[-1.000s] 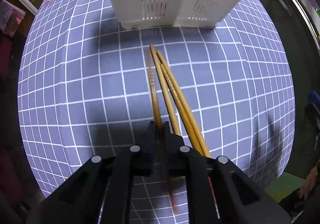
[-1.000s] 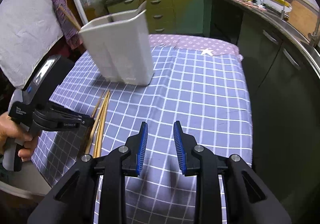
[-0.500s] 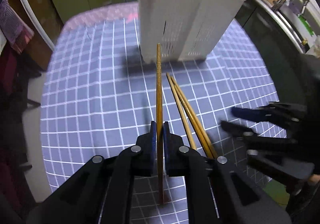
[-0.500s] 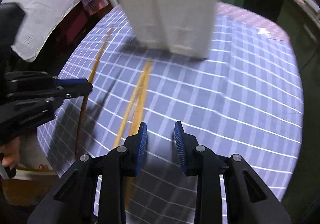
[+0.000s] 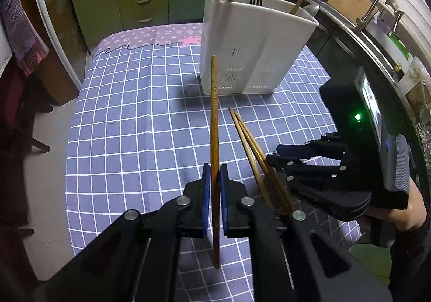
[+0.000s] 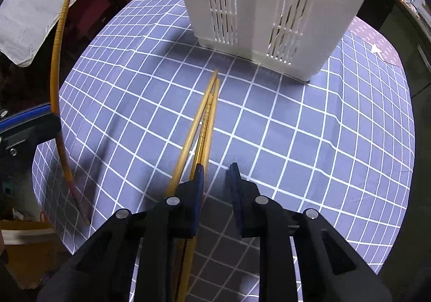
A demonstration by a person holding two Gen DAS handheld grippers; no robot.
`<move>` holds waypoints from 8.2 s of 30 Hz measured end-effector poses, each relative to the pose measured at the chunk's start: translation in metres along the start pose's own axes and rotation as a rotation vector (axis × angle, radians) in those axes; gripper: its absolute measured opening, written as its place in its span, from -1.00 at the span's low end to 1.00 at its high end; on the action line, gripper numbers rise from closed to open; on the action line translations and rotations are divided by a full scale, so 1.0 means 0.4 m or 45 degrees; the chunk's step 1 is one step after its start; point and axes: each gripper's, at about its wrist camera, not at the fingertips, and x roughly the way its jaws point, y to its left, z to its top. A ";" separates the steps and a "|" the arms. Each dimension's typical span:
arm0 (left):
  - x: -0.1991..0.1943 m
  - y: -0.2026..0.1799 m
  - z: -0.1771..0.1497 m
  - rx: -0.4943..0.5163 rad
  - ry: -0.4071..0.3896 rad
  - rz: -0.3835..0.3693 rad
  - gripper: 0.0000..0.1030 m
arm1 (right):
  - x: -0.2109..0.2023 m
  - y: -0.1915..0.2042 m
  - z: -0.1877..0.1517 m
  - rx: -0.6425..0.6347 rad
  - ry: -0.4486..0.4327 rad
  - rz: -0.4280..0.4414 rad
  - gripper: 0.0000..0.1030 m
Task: Organize utensils
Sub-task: 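Grasp a wooden chopstick with the left gripper while the right grasps another, then lift both chopsticks upright and carry them over the white holder, then drop both chopsticks into the white holder, opening both grippers, then grasp a wooden chopstick with the left gripper while the right grasps the last one, then lift both chopsticks upright and carry them above the white holder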
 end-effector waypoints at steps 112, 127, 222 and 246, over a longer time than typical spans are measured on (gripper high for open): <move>-0.373 -0.130 0.217 0.236 -0.510 -0.070 -0.87 | -0.749 -0.051 0.005 0.087 -0.989 -0.010 -0.86; -0.271 -0.145 0.386 0.195 -0.582 0.070 -0.87 | -0.637 -0.160 0.249 0.185 -0.992 -0.080 -0.86; -0.114 -0.019 -0.014 0.035 -0.134 0.054 -0.89 | -0.106 -0.018 -0.043 0.031 -0.117 0.060 -0.52; -0.060 0.039 -0.033 0.008 -0.027 -0.003 -0.89 | 0.033 0.094 0.049 -0.033 0.093 -0.036 -0.86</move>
